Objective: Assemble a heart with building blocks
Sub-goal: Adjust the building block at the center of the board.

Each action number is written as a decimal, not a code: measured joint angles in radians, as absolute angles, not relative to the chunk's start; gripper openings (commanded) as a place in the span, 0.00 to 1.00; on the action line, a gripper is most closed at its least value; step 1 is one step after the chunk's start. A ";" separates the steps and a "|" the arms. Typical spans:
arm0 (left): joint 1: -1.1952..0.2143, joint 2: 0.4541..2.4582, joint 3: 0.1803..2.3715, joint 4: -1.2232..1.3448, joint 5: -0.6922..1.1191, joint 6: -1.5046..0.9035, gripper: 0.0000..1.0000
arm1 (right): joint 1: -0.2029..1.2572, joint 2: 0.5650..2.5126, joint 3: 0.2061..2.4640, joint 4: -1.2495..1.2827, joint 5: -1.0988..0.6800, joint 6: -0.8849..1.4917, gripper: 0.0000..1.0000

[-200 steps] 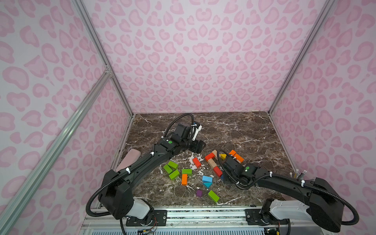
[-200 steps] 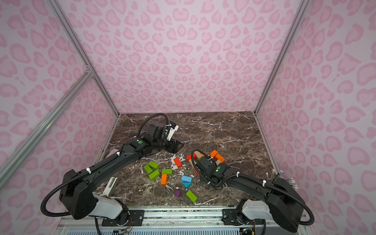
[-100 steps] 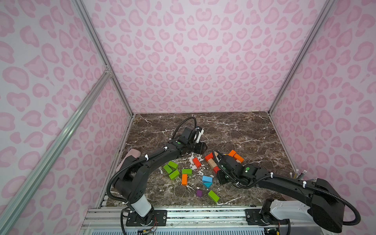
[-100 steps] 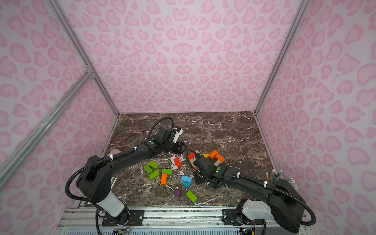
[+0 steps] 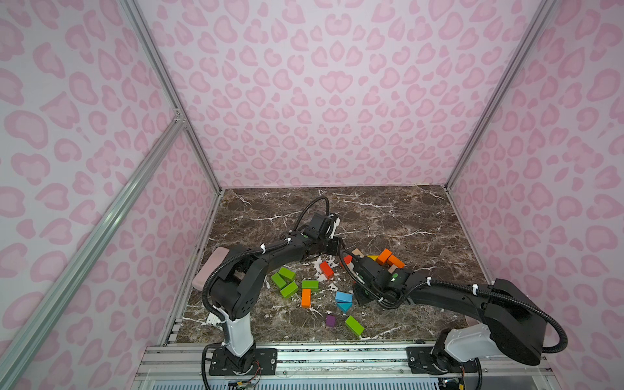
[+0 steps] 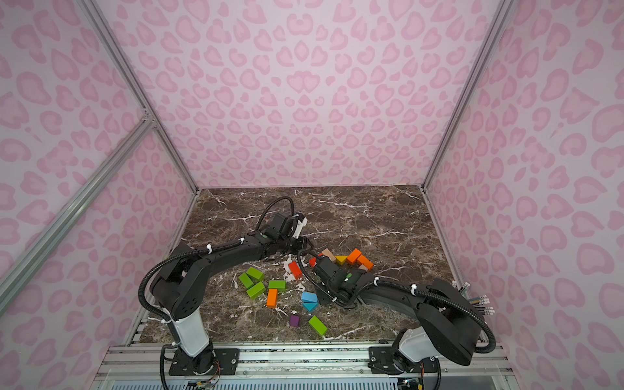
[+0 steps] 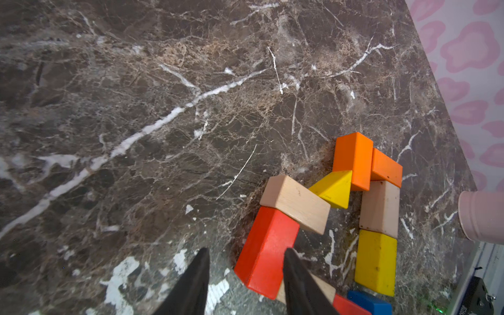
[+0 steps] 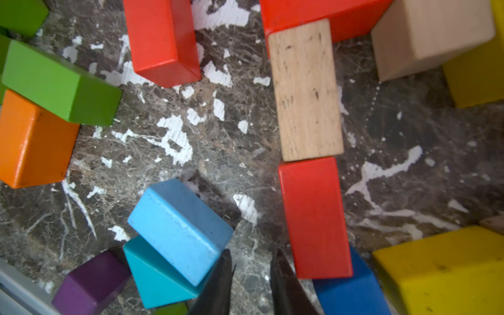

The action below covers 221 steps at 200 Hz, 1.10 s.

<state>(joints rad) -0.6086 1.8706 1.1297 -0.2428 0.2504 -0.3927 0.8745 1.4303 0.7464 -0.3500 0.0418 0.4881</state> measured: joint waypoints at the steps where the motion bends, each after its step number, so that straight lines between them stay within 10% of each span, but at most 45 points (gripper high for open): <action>1: -0.609 1.871 1.130 -0.243 0.250 -0.393 0.44 | 0.875 1.431 0.747 -0.350 0.043 0.488 0.29; 221: -0.635 1.951 1.140 -0.239 0.271 -0.383 0.37 | 0.850 1.294 0.676 -0.405 -0.018 0.412 0.30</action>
<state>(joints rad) -0.6350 1.9514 1.1397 -0.2386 0.2710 -0.3832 0.8497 1.2942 0.6762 -0.4049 -0.0177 0.4122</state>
